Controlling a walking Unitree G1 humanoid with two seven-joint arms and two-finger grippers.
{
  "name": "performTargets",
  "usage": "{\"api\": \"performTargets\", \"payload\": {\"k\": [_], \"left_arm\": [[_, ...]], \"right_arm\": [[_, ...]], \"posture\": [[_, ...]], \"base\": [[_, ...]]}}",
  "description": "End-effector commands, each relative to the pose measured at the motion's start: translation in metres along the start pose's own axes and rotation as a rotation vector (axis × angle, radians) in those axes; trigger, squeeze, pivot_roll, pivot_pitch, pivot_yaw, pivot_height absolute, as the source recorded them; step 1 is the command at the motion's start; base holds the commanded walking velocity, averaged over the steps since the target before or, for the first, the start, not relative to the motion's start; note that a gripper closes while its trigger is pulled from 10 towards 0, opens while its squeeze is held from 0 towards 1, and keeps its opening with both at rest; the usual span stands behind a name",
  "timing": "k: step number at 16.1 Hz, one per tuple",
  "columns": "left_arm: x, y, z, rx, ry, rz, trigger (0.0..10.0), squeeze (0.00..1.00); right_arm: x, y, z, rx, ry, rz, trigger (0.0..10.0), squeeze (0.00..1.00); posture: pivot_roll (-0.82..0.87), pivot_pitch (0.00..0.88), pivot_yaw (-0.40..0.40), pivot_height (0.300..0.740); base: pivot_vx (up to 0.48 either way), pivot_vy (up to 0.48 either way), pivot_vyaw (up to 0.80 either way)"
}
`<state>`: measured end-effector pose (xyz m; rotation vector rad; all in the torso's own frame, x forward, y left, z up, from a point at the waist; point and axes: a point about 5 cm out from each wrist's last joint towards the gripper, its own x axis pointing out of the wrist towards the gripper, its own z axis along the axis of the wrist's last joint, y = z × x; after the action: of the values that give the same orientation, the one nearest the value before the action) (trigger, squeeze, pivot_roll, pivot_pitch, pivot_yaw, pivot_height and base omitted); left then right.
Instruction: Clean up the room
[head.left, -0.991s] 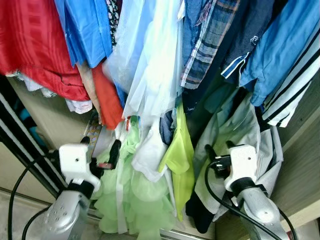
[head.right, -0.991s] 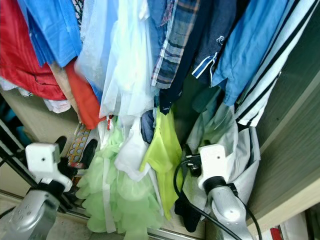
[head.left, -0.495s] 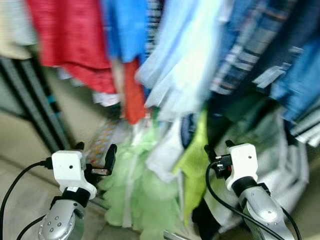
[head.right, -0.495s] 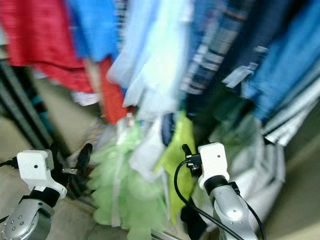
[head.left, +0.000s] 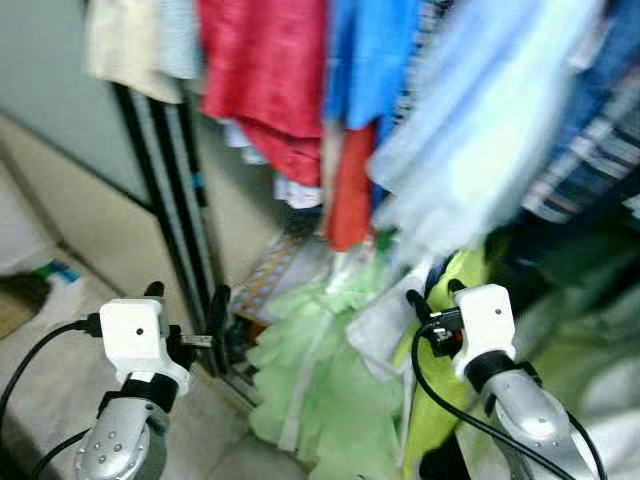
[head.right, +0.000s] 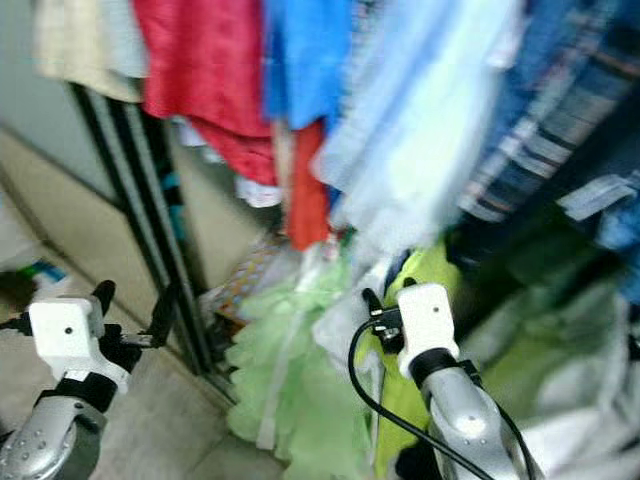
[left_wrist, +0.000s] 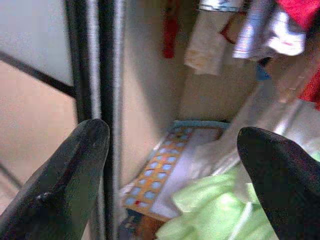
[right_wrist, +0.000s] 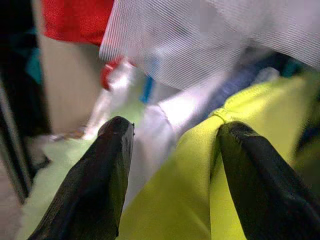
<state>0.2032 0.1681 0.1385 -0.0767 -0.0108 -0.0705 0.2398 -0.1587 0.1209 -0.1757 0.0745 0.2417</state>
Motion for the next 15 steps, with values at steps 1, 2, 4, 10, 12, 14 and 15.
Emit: {"api": "performTargets", "payload": {"k": [1,2,4,10,12,14,15], "left_arm": [[0.0013,-0.0015,0.003,0.005,-0.01,0.003,10.0,0.0],[0.0025,-0.002,0.0026,0.018,-0.009,0.002,10.0,0.0],[0.004,-0.0023,0.0028,0.027,-0.01,-0.001,10.0,0.0],[0.0053,-0.0027,0.0029,0.033,-0.007,-0.005,10.0,0.0],[0.0058,-0.0024,0.0032,0.032,-0.008,-0.001,10.0,0.0],[0.0071,-0.0028,0.0032,0.032,-0.009,-0.002,10.0,0.0],[0.0075,-0.0029,0.0031,0.032,-0.009,-0.002,10.0,0.0]], "right_arm": [[0.0004,-0.0007,0.0054,-0.002,-0.017,0.009,10.0,0.0],[0.0009,0.0,0.0055,-0.003,-0.018,0.013,10.0,0.0],[0.0015,0.0006,0.0057,-0.004,-0.021,0.015,10.0,0.0],[0.0023,0.0007,0.0062,0.012,-0.024,0.018,10.0,0.0],[0.0024,-0.001,0.007,0.021,-0.027,0.007,10.0,0.0],[0.0027,-0.0029,0.0075,0.019,-0.028,-0.008,10.0,0.0],[0.0027,-0.0036,0.0077,0.019,-0.029,-0.014,10.0,0.0]], "posture": [[0.01,0.0,-0.068,0.74],[0.01,0.0,-0.066,0.74],[0.01,0.0,-0.063,0.74],[0.01,0.0,-0.064,0.74],[0.01,0.0,-0.063,0.74],[0.0,0.0,-0.062,0.74],[0.0,0.0,-0.062,0.74]], "base": [[0.0,0.0,0.8],[0.0,0.0,0.8],[0.0,0.0,0.8],[0.0,0.0,0.67],[0.0,0.0,0.0],[0.0,0.0,0.0],[0.0,0.0,0.0]]}}
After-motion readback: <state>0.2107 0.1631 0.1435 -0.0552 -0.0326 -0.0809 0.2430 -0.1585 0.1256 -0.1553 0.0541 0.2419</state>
